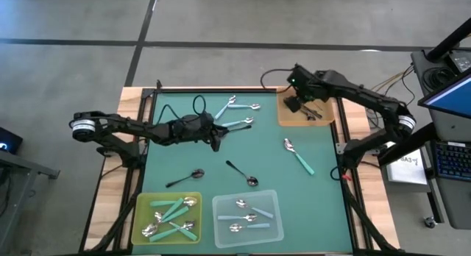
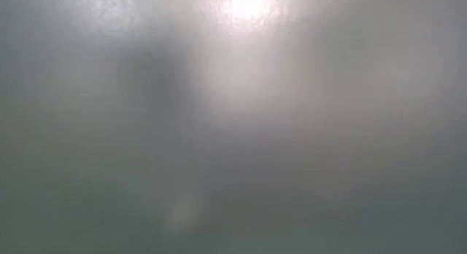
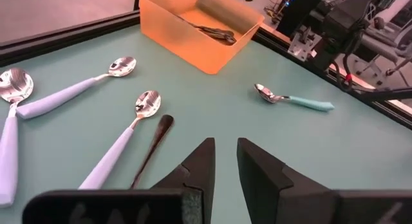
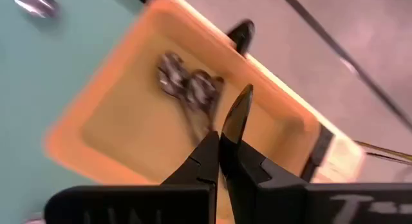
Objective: Sort silverware by color (type)
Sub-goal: Put the black spoon into the orange bin
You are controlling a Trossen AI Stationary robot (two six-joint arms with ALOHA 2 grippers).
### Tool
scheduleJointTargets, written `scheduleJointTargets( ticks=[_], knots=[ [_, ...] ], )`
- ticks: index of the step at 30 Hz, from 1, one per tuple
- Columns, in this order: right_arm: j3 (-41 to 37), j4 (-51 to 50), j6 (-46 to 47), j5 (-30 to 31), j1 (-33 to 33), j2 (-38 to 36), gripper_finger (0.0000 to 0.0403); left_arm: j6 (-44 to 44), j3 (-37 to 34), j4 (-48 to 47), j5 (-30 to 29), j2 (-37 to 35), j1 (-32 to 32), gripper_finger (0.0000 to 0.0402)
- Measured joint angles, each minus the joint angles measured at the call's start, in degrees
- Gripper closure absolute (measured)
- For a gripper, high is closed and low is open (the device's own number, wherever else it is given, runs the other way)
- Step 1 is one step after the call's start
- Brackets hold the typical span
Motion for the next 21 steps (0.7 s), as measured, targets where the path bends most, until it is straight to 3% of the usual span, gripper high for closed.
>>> scheduleJointTargets(
  ticks=[5, 13, 21],
  knots=[
    [-2.1, 0.52, -2.18, 4.19, -0.01, 4.28, 0.0395, -0.4, -0.04, -3.72, 2.03, 0.0, 0.02, 0.0352],
    [-2.58, 0.37, -2.98, 4.23, -0.29, 10.3, 0.0389, 3.14, -0.04, -13.67, 4.39, 0.0, 0.08, 0.0351],
    [-2.26, 0.56, -2.8, 4.26, -0.43, 9.88, 0.0327, 11.02, 2.35, -15.55, 4.39, 0.72, 0.2, 0.0345]
  ],
)
